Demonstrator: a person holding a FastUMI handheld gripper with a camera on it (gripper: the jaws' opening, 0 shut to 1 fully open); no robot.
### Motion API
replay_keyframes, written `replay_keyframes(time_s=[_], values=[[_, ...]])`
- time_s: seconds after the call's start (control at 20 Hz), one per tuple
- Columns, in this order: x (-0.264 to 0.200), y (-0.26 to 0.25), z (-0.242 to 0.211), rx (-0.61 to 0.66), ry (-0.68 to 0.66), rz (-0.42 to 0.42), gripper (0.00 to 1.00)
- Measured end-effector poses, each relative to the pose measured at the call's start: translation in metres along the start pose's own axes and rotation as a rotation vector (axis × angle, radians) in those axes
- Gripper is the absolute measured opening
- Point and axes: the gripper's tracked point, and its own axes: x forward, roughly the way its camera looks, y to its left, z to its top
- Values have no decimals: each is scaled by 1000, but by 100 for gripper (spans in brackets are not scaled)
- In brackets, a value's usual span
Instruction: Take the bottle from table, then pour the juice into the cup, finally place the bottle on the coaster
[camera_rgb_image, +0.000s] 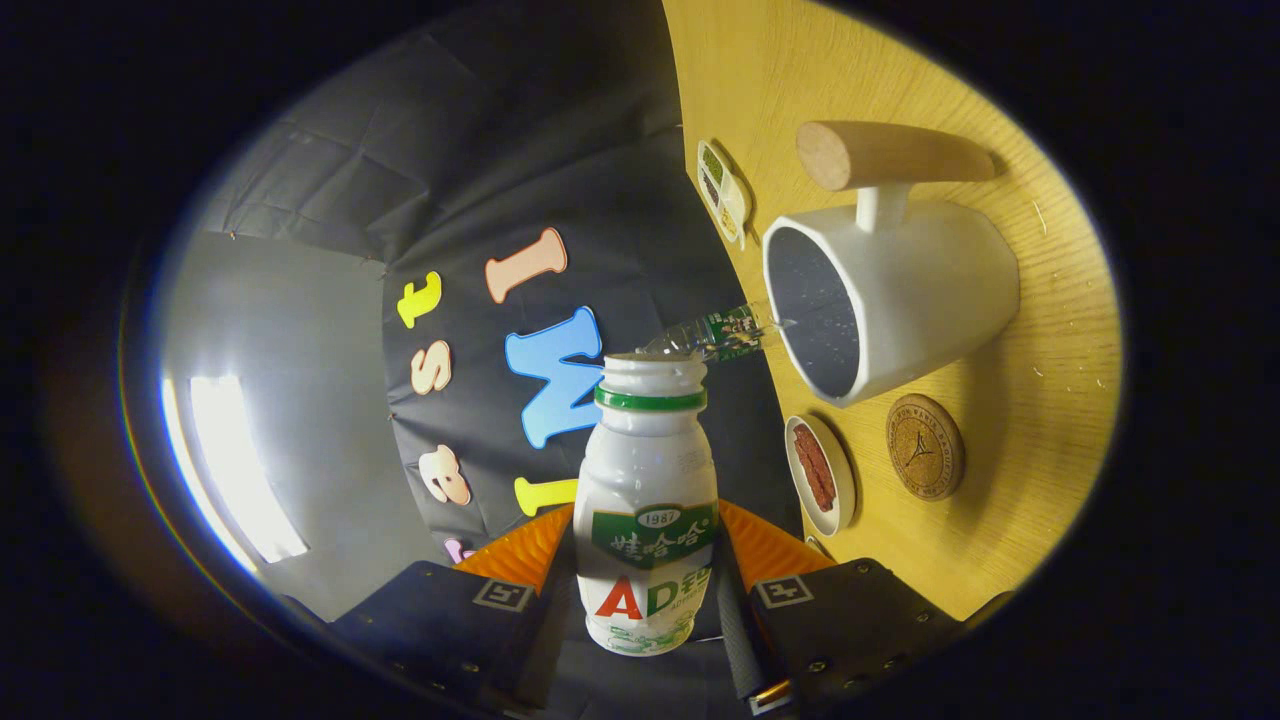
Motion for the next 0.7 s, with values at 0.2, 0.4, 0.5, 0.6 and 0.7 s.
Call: replay_keyframes(time_s=[0.2, 0.4, 0.5, 0.6, 0.7], values=[[-1, 0, 2, 16, -10, 2, 66], [2, 1, 0, 29, -17, -1, 66], [1, 1, 0, 34, -18, 0, 66], [2, 1, 2, 41, -25, -1, 66], [1, 0, 3, 50, -32, 2, 66]])
